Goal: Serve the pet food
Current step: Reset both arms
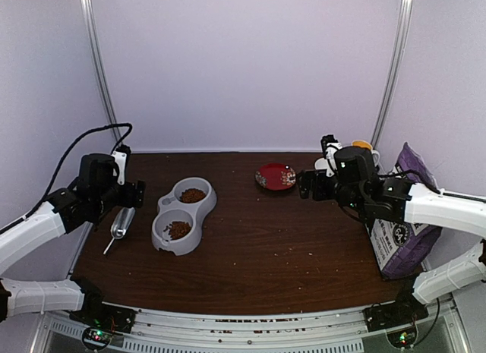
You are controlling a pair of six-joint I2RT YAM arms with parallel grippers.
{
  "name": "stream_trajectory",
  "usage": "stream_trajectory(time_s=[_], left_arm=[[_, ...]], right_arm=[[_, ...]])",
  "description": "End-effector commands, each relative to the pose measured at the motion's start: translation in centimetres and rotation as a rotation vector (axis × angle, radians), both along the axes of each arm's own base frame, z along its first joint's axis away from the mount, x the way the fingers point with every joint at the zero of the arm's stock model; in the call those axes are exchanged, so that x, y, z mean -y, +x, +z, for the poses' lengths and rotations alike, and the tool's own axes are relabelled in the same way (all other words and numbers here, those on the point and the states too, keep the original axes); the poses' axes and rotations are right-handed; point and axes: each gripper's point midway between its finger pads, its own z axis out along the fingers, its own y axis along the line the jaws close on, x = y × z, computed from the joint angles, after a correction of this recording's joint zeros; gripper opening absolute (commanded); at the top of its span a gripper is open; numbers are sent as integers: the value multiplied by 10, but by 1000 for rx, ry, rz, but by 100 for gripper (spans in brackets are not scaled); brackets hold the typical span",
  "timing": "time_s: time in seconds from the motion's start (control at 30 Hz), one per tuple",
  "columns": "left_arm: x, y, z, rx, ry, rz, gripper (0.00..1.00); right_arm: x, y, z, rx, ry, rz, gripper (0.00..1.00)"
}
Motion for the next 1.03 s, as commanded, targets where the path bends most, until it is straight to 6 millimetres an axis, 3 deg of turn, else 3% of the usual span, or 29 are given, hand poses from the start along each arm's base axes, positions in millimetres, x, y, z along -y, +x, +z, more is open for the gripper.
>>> stream_trajectory(time_s=[0.0, 0.77, 1.0], left_arm=[[1, 4, 20, 56, -42, 8, 98], [-7, -3, 30, 121, -33, 14, 98], [-7, -4, 30, 126, -37, 11, 98]], right_arm=[[-1, -4, 3, 25, 9, 20, 100], [-11, -8, 17, 64, 35, 93, 100], [-4, -10, 31, 120, 88, 64, 100]])
